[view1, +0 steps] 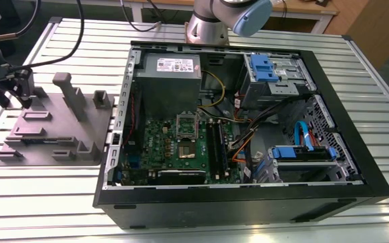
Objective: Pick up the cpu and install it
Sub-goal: 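Pick up the cpu and move it towards the insertion slot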
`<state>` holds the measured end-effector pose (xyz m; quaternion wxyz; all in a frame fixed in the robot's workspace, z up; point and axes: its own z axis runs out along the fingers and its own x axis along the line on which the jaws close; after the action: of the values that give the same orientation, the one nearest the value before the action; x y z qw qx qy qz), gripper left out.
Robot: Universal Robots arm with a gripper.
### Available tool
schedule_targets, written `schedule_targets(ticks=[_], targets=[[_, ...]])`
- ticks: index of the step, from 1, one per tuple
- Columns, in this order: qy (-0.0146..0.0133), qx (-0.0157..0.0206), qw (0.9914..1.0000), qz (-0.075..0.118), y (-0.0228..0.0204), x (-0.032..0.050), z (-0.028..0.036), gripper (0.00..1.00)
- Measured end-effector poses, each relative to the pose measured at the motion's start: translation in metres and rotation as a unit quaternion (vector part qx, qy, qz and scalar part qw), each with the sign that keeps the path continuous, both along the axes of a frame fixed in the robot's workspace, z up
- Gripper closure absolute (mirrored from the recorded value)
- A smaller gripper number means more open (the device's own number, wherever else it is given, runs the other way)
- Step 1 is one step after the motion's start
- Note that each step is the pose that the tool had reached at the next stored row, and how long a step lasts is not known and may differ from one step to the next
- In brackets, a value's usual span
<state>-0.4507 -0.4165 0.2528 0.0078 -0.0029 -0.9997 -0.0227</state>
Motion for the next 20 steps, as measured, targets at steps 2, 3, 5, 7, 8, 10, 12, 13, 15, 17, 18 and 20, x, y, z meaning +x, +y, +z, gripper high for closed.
schedule_targets(ticks=[2, 3, 5, 7, 8, 10, 12, 13, 15, 17, 18, 20], targets=[[0.0001, 0.0000, 1.00000, 0.000, 0.0000, 0.0000, 0.0009, 0.53], [0.0000, 0.0000, 1.00000, 0.000, 0.0000, 0.0000, 0.0012, 0.53], [0.0001, 0.0000, 1.00000, 0.000, 0.0000, 0.0000, 0.0019, 0.53], [0.0001, 0.0000, 1.00000, 0.000, 0.0000, 0.0000, 0.0027, 0.53], [0.0000, 0.0000, 1.00000, 0.000, 0.0000, 0.0000, 0.0030, 0.53], [0.0000, 0.0000, 1.00000, 0.000, 0.0000, 0.0000, 0.0037, 0.53], [0.0001, 0.0000, 1.00000, 0.000, 0.0000, 0.0000, 0.0044, 0.53], [0.0000, 0.0000, 1.00000, 0.000, 0.0000, 0.0000, 0.0047, 0.53], [0.0001, 0.0000, 1.00000, 0.000, 0.0000, 0.0000, 0.0054, 0.53], [0.0001, 0.0000, 1.00000, 0.000, 0.0000, 0.0000, 0.0061, 0.53], [0.0001, -0.0001, 1.00000, 0.000, 0.0000, 0.0000, 0.0065, 0.53], [0.0002, -0.0001, 1.00000, 0.000, 0.0000, 0.0000, 0.0075, 0.53]])
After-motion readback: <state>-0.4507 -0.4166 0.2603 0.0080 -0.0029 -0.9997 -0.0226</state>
